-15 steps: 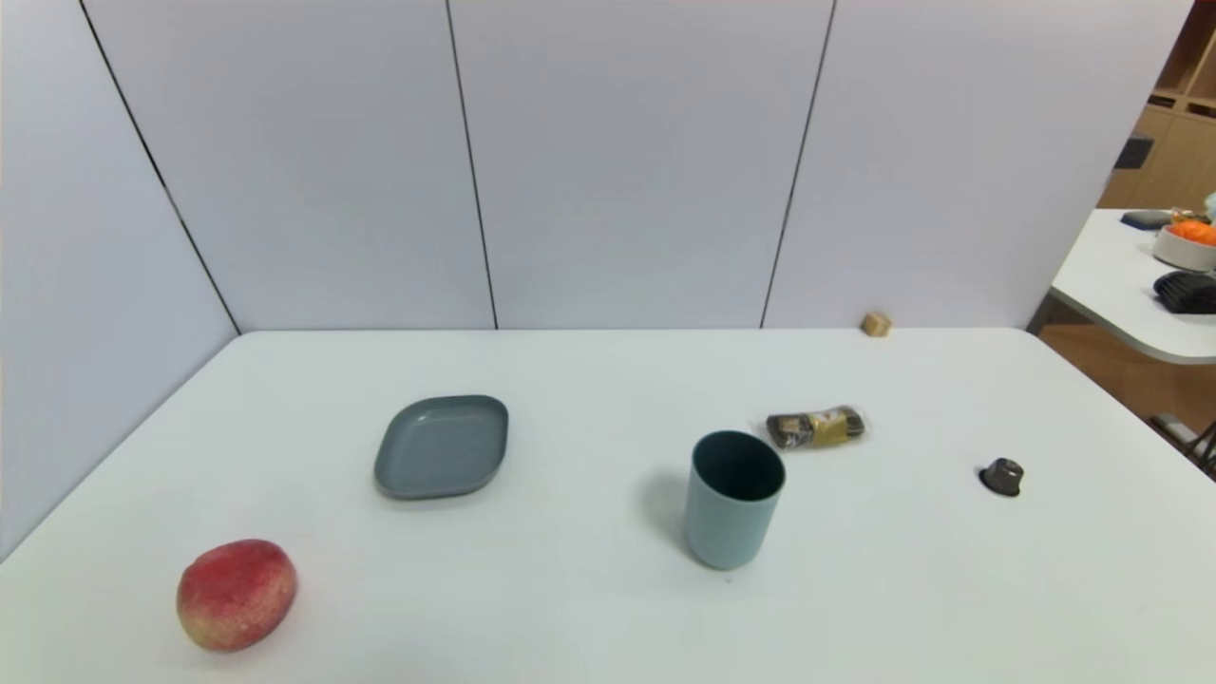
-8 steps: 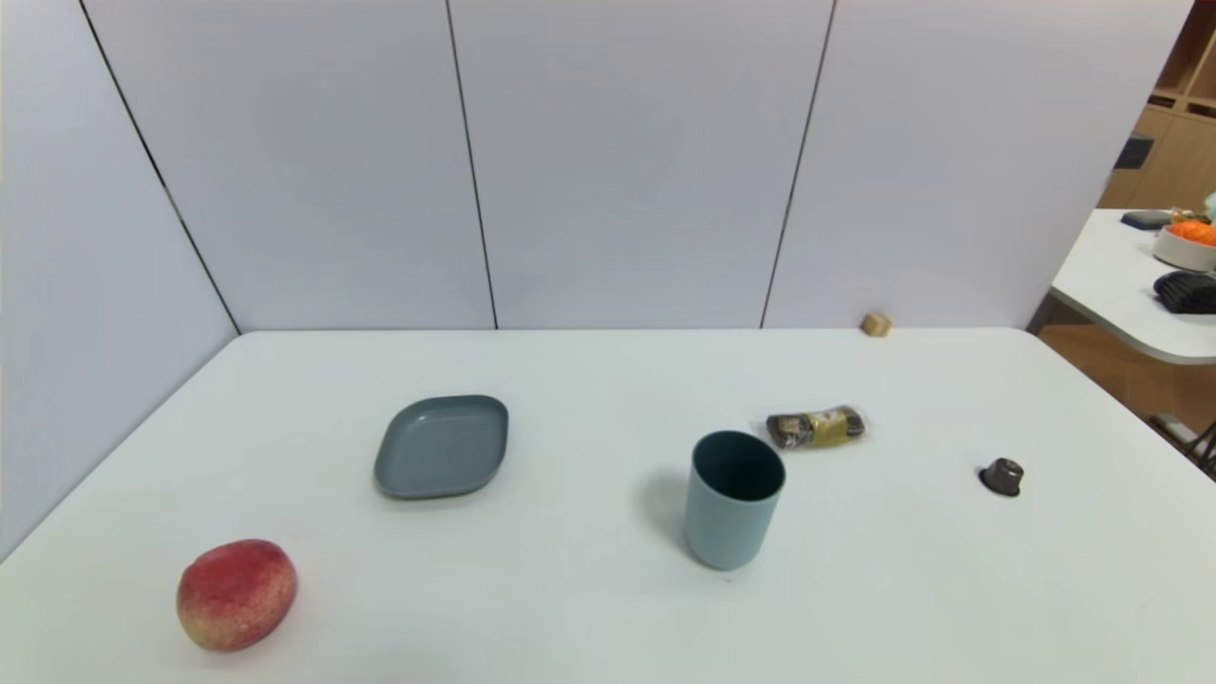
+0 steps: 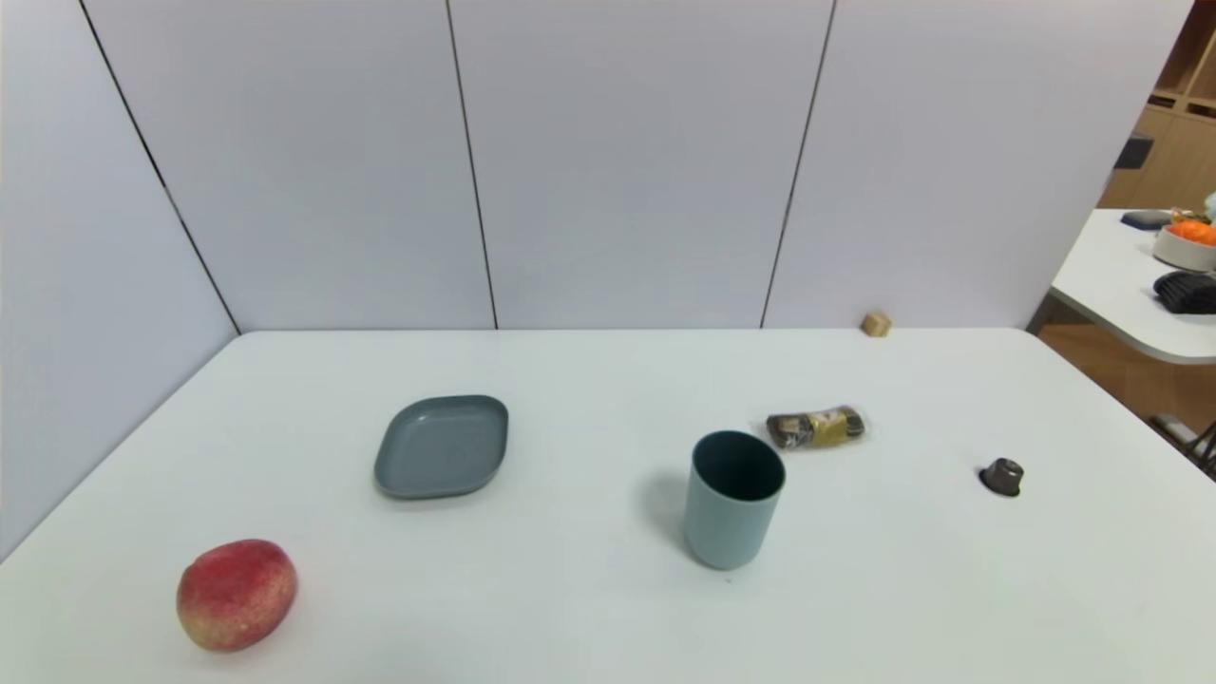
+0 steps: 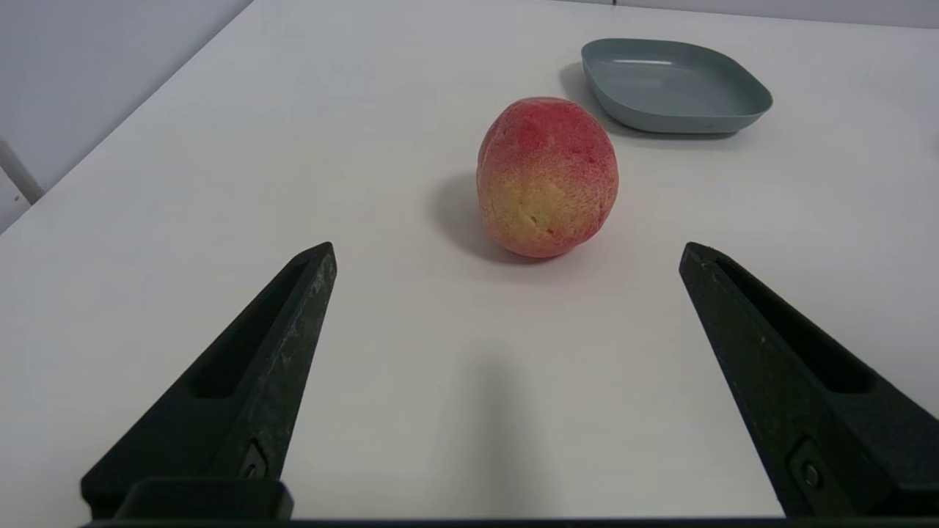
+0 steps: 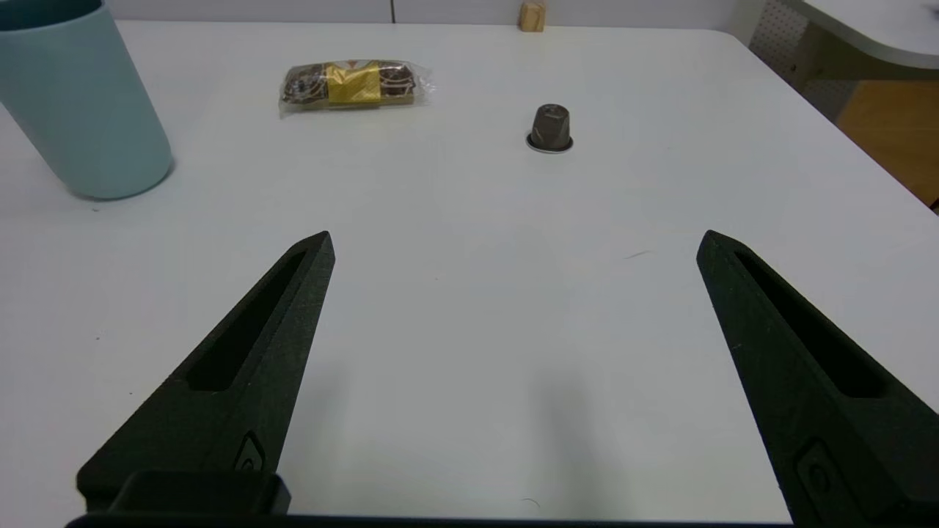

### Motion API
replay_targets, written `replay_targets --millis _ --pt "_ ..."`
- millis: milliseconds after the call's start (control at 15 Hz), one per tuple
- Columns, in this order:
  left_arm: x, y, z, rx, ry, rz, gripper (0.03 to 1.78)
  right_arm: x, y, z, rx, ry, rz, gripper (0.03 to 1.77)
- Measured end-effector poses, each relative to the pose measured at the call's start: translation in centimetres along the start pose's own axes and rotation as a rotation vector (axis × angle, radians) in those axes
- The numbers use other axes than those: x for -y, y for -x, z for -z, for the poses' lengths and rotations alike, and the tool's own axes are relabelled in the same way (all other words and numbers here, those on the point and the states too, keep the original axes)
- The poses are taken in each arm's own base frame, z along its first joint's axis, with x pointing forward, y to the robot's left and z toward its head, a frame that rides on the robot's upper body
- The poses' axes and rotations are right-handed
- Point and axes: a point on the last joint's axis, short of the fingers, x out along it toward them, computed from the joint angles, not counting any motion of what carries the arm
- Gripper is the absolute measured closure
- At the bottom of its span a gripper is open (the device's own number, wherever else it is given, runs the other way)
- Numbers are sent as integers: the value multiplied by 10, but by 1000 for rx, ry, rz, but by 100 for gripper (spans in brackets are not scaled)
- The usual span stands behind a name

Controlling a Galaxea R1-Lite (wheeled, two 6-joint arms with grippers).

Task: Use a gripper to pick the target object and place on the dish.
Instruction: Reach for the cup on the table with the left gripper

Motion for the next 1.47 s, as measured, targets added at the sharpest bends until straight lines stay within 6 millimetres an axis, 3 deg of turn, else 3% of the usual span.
replay_targets --millis 200,400,667,867,1067,1267,1467 --pt "1 -2 -7 -50 -24 7 12 0 0 0 0 0 0 9" --pt "5 -7 -35 -77 -73 97 12 0 0 0 0 0 0 9" --pt "11 -31 -74 -180 -161 230 12 0 0 0 0 0 0 9" --pt "22 -65 -101 -262 -256 334 12 0 0 0 0 0 0 9" --pt "44 -109 -114 -324 -306 458 12 0 0 0 0 -1 0 9" --pt "79 -158 -110 -341 -334 570 12 0 0 0 0 0 0 9" --pt "116 -193 -96 -300 -341 667 12 0 0 0 0 0 0 9"
